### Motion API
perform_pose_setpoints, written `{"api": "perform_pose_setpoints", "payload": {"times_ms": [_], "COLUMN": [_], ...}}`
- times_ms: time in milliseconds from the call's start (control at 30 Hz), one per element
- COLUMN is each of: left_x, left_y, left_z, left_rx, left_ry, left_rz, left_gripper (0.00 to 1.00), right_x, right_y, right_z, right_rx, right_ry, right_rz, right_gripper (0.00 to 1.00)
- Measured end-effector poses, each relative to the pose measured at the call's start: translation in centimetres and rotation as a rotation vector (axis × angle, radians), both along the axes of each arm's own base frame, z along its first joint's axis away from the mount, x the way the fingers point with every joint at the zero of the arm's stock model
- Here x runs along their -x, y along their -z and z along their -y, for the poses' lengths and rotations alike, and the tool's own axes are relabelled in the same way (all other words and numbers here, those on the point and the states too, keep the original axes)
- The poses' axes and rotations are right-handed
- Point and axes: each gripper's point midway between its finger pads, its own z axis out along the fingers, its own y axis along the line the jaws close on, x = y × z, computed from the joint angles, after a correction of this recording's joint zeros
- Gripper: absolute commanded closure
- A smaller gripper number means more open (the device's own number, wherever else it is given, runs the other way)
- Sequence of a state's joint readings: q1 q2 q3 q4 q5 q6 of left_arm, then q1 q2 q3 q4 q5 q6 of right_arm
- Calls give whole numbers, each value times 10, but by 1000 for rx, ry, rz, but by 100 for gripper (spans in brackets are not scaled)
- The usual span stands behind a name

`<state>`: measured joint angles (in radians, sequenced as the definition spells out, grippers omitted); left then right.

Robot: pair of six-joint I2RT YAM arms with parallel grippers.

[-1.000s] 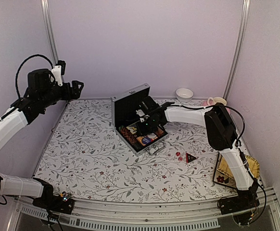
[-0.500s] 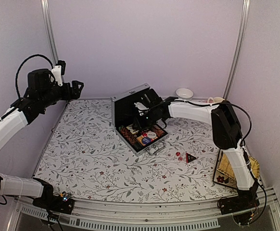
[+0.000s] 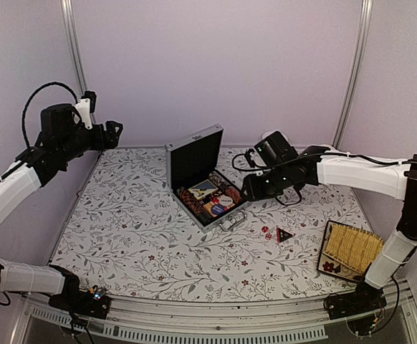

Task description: Pack up texas hold em set

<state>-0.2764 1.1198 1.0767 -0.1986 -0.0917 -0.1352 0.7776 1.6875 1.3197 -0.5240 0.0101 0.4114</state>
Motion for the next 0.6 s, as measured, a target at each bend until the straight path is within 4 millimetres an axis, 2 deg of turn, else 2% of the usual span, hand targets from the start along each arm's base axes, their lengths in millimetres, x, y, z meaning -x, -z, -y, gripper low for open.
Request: {"api": "perform_pose_setpoints", "payload": {"times_ms": [67, 167, 300, 467, 600], "left_x": [0, 0, 0, 0, 0], "left_y": [0, 0, 0, 0, 0], "left_z": [-1, -1, -2, -2, -2], "left_rx": [-3, -7, -11, -13, -13], "left_ry": [-4, -7, -8, -7, -7], "left_rz": [1, 1, 1, 1, 2], "left_gripper": [3, 3, 3, 3, 3], "right_x": [15, 37, 58, 59, 55], "right_y": [9, 34, 65, 82, 96], "right_z": [20, 45, 68, 72, 68], "right_rx": [14, 55, 127, 169, 179], "right_ry": [64, 148, 218, 269, 308], "right_rz": [-48, -138, -243, -290, -324], "right_gripper": [57, 55, 55, 55, 56]}}
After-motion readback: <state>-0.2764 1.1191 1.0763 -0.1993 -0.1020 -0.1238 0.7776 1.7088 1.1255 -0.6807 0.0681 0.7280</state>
